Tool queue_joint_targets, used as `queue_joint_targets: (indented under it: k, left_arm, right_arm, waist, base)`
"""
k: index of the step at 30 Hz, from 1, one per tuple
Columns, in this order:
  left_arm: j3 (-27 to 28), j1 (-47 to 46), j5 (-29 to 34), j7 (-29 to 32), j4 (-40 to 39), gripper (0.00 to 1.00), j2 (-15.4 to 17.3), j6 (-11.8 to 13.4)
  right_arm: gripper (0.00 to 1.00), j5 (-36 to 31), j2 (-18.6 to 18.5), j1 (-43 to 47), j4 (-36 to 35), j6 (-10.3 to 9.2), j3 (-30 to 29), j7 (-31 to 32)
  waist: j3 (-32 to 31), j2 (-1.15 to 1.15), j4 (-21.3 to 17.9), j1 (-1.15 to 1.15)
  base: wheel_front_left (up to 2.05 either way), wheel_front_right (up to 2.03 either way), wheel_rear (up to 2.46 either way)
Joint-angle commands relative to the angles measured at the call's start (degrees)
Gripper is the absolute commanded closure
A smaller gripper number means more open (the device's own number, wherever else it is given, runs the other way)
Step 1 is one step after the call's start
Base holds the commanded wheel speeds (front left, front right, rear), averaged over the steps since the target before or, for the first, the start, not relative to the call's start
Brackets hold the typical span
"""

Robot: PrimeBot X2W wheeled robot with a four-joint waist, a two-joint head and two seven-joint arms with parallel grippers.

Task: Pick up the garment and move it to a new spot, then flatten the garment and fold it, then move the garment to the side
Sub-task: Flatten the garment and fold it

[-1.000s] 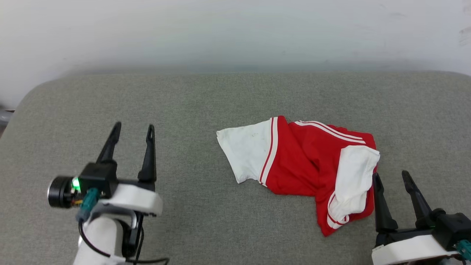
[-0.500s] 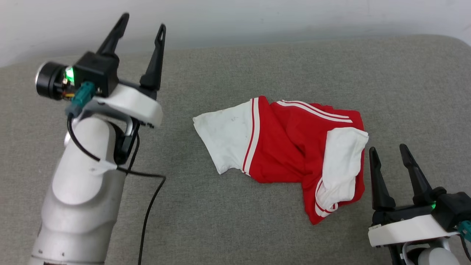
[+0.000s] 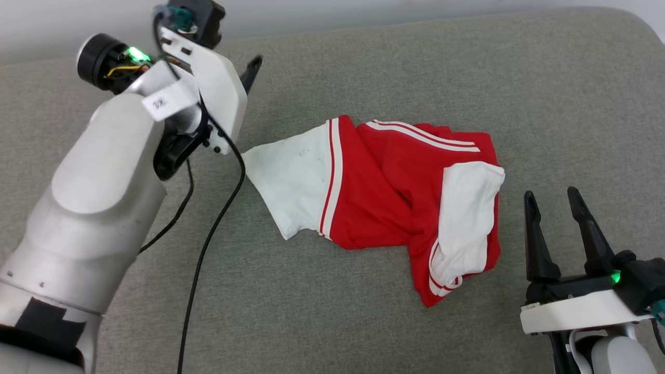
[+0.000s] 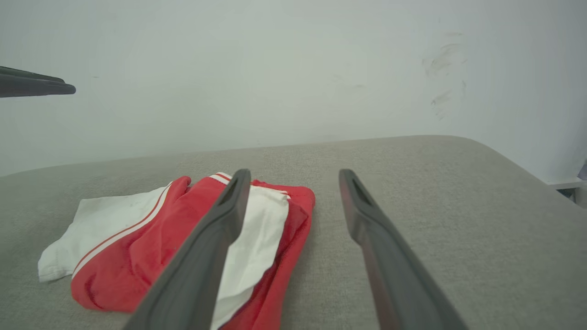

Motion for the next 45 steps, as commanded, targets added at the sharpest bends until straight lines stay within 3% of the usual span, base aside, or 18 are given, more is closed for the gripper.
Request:
queue_joint_targets:
  k: [1,9,20,24,25,26,32,37,39,45]
  left_arm:
    - [-1.68,-1.25,-1.67,3.01,0.44,0.0,0.86,0.01]
    - [-11.44,-4.18,-14.67,20.03,4.03,0.0,4.55,0.0]
    - [-19.81,-1.18,-19.62,27.36,9.36,0.0,6.05,0.0]
    - [-21.78,0.8,-21.59,26.81,10.45,0.0,5.83,-0.01]
    - [-22.17,1.03,-21.81,26.05,10.35,0.51,5.8,0.0]
    - [-22.6,1.12,-21.82,25.07,10.16,0.96,5.91,-0.01]
    - [-23.67,0.18,-22.63,16.07,7.13,1.0,7.91,-0.01]
    - [-21.16,1.65,-24.75,7.18,3.54,1.0,9.92,-0.01]
    - [-18.26,4.14,-26.63,2.66,0.14,1.0,12.46,1.12]
    - [-15.53,11.36,-29.58,-0.07,-6.68,1.0,18.42,4.72]
  right_arm:
    - [0.0,0.34,0.12,-1.08,-0.17,-0.04,0.2,-0.14]
    - [0.0,0.81,0.12,-2.76,0.04,-0.04,1.23,-0.14]
    - [0.0,1.93,0.12,-4.05,0.16,-0.04,1.94,-0.14]
    - [0.0,1.98,0.12,-4.15,0.29,-0.04,2.08,-0.14]
    - [0.0,1.98,0.12,-4.13,0.32,-0.04,2.0,-0.14]
    - [0.0,1.97,0.12,-4.11,0.38,-0.04,1.91,-0.14]
    - [0.0,1.4,0.12,-2.98,0.79,-0.04,1.7,-0.14]
    - [0.0,0.9,0.11,-1.55,1.2,-0.04,1.15,-0.14]
    - [0.0,0.45,0.11,-0.31,1.45,-0.04,1.06,-0.14]
    - [0.0,0.17,0.11,1.07,1.6,-0.04,0.88,-0.14]
  waist:
    - [0.4,0.0,-0.4,-0.01]
    - [2.56,0.0,-2.89,-0.01]
    - [4.8,0.0,-5.58,-0.01]
    - [5.03,0.0,-5.9,-0.01]
    - [5.0,0.0,-5.91,-0.01]
    - [4.92,0.0,-5.87,-0.01]
    - [2.97,0.0,-4.63,-0.01]
    - [0.23,0.0,-3.0,-0.01]
    - [-1.77,0.0,-1.4,-0.01]
    - [-3.72,0.0,0.32,-0.01]
  base:
    - [0.0,0.0,0.0]
    - [0.0,0.0,0.0]
    - [0.0,0.0,0.0]
    - [0.0,0.0,0.0]
    - [0.0,0.0,0.0]
    - [0.0,0.0,0.0]
    - [0.0,0.0,0.0]
    - [0.0,0.0,0.0]
    - [0.0,0.0,0.0]
    - [0.0,0.0,0.0]
